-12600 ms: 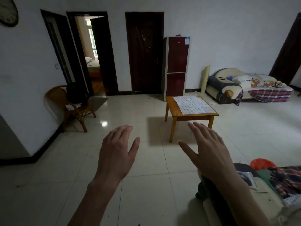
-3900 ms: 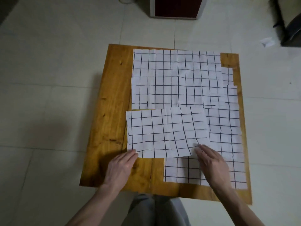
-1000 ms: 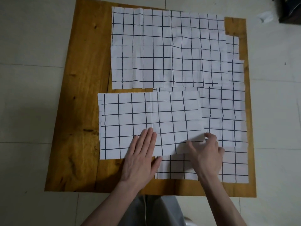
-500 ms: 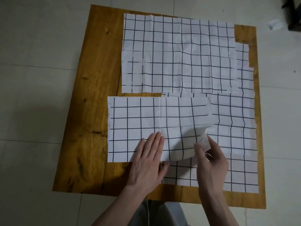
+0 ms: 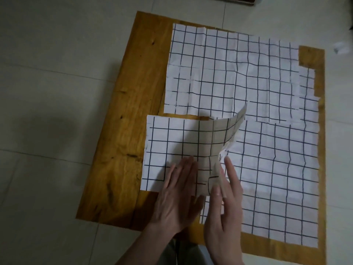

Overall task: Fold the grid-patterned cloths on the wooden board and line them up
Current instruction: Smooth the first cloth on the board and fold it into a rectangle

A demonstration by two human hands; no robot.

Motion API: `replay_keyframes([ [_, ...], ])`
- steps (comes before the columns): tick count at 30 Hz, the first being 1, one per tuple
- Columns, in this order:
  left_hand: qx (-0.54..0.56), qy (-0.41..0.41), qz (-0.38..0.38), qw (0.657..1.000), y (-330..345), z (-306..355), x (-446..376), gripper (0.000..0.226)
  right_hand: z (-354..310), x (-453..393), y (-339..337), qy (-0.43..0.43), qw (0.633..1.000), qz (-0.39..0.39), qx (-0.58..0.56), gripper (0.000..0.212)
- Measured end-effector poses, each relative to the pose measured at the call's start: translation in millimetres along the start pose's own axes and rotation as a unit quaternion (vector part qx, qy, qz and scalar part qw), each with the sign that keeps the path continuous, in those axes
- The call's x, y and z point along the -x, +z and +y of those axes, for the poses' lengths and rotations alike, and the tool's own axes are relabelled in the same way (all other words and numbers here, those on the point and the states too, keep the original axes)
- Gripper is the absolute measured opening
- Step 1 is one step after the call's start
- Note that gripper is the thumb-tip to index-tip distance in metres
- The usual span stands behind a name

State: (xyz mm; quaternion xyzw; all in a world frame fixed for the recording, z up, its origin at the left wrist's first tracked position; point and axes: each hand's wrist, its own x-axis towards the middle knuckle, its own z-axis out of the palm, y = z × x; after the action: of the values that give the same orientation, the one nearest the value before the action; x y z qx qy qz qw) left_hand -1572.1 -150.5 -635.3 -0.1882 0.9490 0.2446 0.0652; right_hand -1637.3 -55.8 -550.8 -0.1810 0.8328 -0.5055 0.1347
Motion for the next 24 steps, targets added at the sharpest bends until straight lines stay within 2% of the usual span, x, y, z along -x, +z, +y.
replay_keyframes([
  [6, 0.079, -0.041, 0.076, 0.993, -18.9, -19.5, 23.6, 0.086, -4.5, 3.1, 33.6, -0.029, 0.996, -0.087, -0.018, 0.049],
  [9, 0.069, -0.076, 0.091, 0.991, -18.1, -33.9, 37.9, 0.085, 0.0, 4.2, 47.8, -0.038, 0.990, -0.138, -0.007, 0.051],
  [14, 0.073, -0.105, 0.135, 0.983, -14.6, -55.0, 54.4, 0.105, 16.4, 3.2, 70.8, -0.018, 0.975, -0.220, 0.036, 0.046],
  [20, 0.065, -0.097, 0.158, 0.981, -8.4, -64.9, 59.1, 0.092, 33.5, -1.2, 93.8, -0.017, 0.953, -0.290, 0.089, 0.044],
  [24, 0.054, -0.088, 0.138, 0.985, -2.3, -69.7, 59.6, 0.091, 33.7, -3.9, 93.2, -0.030, 0.951, -0.301, 0.062, 0.042],
])
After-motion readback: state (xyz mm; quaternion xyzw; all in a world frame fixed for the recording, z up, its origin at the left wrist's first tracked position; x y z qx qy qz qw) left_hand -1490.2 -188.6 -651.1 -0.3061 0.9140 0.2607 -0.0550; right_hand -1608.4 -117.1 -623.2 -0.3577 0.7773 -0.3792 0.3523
